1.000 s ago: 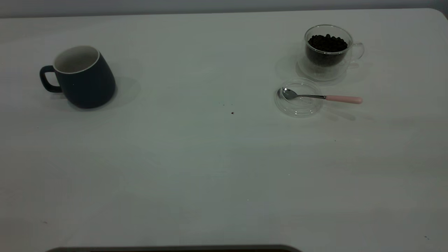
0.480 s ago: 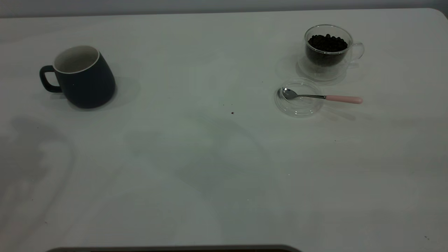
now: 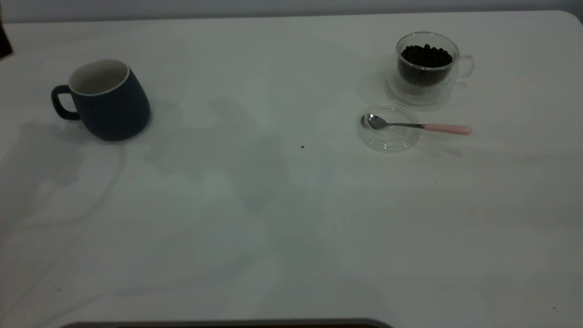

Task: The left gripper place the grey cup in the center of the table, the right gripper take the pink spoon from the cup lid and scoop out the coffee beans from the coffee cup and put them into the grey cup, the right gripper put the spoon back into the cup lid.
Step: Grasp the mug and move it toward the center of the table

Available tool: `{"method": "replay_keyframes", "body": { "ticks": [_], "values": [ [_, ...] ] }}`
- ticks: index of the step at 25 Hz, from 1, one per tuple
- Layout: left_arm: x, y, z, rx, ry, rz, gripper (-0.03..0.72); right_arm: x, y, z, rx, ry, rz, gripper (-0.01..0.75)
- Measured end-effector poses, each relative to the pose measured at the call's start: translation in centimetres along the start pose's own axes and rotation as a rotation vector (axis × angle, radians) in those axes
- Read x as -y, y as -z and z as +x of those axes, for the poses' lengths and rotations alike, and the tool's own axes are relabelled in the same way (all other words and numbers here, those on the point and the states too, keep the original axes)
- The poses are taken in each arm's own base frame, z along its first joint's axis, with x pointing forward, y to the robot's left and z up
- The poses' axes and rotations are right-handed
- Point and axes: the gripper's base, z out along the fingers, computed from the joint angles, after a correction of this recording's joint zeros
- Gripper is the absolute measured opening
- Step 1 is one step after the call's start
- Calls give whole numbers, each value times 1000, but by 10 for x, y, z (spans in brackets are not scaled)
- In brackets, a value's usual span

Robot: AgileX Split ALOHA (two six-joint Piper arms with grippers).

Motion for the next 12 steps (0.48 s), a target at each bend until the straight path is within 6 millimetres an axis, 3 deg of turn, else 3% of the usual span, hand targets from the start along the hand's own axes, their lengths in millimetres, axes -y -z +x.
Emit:
{"method": "replay_keyframes", "body": {
  "ticks": [12],
  "values": [
    [-16,-77,-17,-22,-195,14,569,0,0,0,0,0,0,239]
  ]
}}
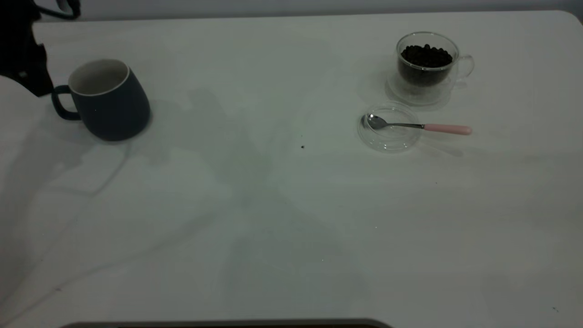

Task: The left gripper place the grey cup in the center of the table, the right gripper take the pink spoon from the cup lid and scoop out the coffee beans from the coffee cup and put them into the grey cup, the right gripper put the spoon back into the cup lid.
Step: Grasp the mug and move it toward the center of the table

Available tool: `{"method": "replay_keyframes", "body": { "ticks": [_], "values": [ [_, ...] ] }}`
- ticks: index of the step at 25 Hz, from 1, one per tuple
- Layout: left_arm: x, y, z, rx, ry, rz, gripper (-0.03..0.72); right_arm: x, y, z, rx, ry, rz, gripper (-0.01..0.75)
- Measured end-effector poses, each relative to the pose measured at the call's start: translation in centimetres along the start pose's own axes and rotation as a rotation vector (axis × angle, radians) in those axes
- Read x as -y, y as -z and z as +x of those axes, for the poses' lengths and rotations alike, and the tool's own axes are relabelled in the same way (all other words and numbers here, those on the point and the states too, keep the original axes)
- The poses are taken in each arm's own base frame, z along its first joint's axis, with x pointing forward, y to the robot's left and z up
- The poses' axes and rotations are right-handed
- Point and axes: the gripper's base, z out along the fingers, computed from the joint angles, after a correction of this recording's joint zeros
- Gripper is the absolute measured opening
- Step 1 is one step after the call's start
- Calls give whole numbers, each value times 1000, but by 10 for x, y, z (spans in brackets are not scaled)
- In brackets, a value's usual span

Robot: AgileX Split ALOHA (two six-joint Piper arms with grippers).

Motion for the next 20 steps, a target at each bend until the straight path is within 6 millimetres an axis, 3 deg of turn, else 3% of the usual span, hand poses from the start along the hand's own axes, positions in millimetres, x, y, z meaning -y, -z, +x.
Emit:
{"method": "replay_keyframes", "body": {
  "ticks": [11,20],
  "values": [
    [20,-38,-33,34,-164,-21,569,0,0,0,-1,0,0,239],
    [60,-38,-94,122,-289,-51,569,0,0,0,-1,0,0,239]
  ]
}}
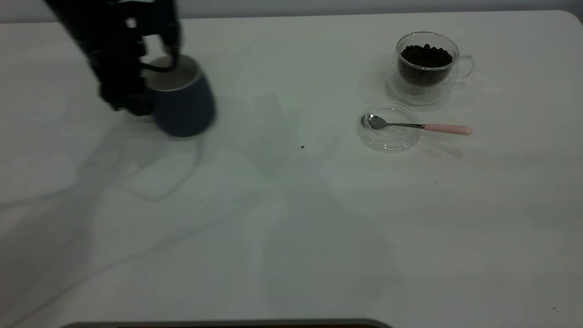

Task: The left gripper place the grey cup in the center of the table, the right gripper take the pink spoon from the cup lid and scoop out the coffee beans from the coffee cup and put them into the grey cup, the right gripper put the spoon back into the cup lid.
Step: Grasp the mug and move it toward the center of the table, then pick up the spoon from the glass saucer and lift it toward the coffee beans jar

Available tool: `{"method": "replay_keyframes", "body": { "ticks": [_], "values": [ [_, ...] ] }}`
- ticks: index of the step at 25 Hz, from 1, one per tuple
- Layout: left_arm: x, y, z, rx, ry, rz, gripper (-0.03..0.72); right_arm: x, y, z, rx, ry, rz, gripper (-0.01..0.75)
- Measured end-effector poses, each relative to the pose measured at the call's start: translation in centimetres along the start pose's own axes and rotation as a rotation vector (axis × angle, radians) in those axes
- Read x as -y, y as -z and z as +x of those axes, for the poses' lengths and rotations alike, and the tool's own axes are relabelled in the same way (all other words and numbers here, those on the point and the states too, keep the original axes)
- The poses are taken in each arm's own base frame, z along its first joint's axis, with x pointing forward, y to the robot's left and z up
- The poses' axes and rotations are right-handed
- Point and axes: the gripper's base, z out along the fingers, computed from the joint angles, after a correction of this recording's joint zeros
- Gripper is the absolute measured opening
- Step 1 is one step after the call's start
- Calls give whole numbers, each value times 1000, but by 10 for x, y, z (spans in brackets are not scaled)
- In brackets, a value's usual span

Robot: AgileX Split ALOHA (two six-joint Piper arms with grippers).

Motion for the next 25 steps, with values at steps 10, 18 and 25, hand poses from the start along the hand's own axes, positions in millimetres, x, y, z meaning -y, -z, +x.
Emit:
{"method": "replay_keyframes", "body": {
  "ticks": [10,18,25],
  "values": [
    [30,2,-77,152,-42,-76,569,0,0,0,0,0,0,239],
    [18,53,-87,206,49,-127,569,0,0,0,0,0,0,239],
    [12,185,-81,276,311,-139,569,0,0,0,-1,0,0,239]
  ]
}}
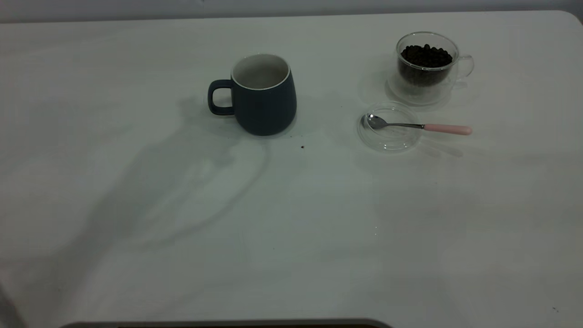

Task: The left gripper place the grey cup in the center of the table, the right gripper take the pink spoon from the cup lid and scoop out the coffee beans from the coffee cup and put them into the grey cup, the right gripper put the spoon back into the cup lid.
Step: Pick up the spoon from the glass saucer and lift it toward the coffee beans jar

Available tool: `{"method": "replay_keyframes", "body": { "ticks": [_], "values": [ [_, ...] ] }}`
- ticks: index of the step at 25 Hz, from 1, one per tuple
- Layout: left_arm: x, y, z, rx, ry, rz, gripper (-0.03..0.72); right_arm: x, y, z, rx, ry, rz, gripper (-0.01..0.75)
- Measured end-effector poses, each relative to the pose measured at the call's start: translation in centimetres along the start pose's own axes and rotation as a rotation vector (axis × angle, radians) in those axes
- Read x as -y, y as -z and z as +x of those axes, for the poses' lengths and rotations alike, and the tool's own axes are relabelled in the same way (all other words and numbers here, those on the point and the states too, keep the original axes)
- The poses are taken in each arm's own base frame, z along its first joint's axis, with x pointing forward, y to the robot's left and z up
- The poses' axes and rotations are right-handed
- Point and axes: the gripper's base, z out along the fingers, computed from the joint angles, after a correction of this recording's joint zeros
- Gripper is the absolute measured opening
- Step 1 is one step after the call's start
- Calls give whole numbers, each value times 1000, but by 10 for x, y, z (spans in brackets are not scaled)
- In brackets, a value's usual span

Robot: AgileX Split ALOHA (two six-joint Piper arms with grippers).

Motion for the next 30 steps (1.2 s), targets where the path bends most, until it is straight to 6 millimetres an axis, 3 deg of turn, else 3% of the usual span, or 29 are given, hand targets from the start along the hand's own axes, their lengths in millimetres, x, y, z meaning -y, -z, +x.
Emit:
{"method": "replay_keyframes", "body": {
  "ticks": [6,10,14,20,25,30],
  "values": [
    [6,120,4,-11,288,-7,569,0,0,0,0,0,0,239],
    [14,192,27,-74,377,-100,569,0,0,0,0,0,0,239],
    [25,246,55,-141,459,-189,569,0,0,0,0,0,0,239],
    [43,294,81,-32,502,-270,569,0,0,0,0,0,0,239],
    [81,317,130,38,544,-299,569,0,0,0,0,0,0,239],
    [121,322,183,105,598,-322,569,0,0,0,0,0,0,239]
  ]
}}
